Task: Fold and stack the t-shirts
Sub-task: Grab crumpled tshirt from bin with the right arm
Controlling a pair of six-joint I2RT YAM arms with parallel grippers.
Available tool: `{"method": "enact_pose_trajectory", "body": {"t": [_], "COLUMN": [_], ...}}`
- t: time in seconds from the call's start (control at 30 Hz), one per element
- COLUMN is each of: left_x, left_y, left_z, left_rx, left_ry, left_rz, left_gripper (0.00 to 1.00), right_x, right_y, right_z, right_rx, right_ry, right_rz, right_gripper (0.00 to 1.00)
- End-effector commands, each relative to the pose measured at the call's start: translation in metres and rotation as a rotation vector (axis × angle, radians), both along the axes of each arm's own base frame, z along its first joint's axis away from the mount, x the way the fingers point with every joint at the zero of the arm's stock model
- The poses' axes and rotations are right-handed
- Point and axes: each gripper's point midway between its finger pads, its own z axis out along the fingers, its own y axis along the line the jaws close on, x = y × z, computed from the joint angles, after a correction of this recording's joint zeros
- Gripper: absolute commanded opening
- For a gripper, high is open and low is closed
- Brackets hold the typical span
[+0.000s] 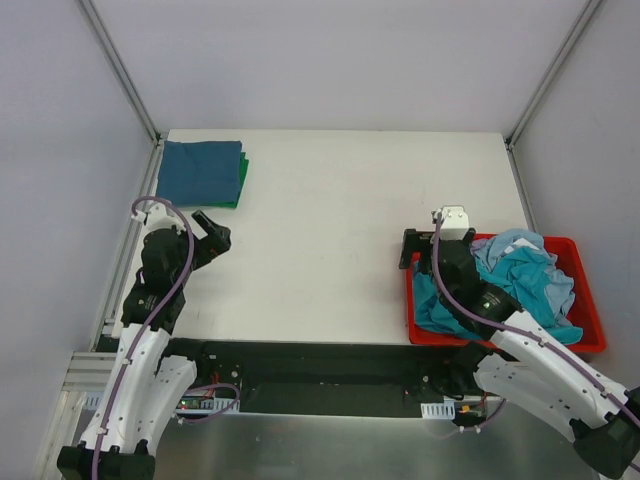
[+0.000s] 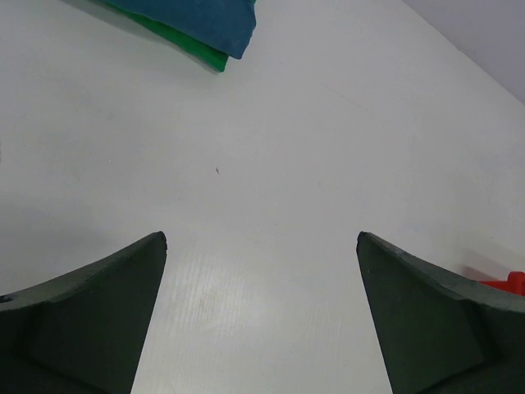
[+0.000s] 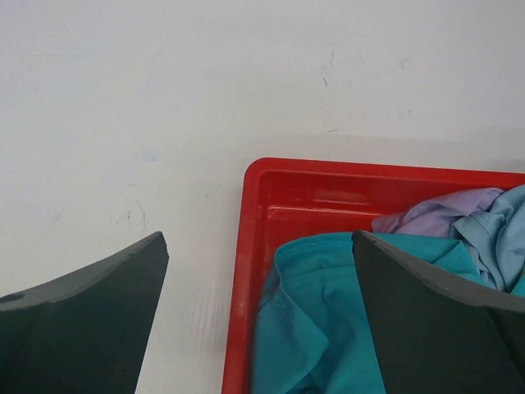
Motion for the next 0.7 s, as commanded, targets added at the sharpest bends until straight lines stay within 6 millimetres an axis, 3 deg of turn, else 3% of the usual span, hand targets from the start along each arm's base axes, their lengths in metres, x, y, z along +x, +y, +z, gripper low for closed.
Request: {"method": "enact_pose_trajectory", "body": {"t": [0.0,0.17,0.33,0.5,0.6,0.67], "left_x": [0.002,0.003,0.004,0.006,0.008,0.008], "left_y": [0.005,0.002,-0.002,-0.008,-0.013,-0.014], "left_z": [-0.003,-0.006,-0.008,-0.012,-0.013,-0.015], "left_rx": [0.013,0.017,0.013,-0.002,-0.008,-0.010], "left_ry": [0.010,0.027,0.038,0.042,0.055,0.063], "left_rz": [0.022,0.001,-0.024,-0.056,-0.083,-0.084], "left_gripper": [0.99,0.99,0.99,0.99,0.99,0.99], "right_x": [-0.001,-0.002,-0.005,-0.005,-0.009,-0.022], "right_y": [-0.014,-0.029,-0.027,-0.061,-0.086,-0.107], "right_z": [0.016,0.013,0.006,-0.008,-0.030,-0.044], "right_rx": [0.060,0.092,0.095,0.088,0.176,0.210], "right_ry": [-0.052,-0.074,-0.043,0.053,0.172,0.261], "right_rz": [-0.092,-0.187,-0.175,-0.336,-0.466,-0.582], "right_gripper": [0.96,0.96,0.96,0.96,0.96,0.96]}}
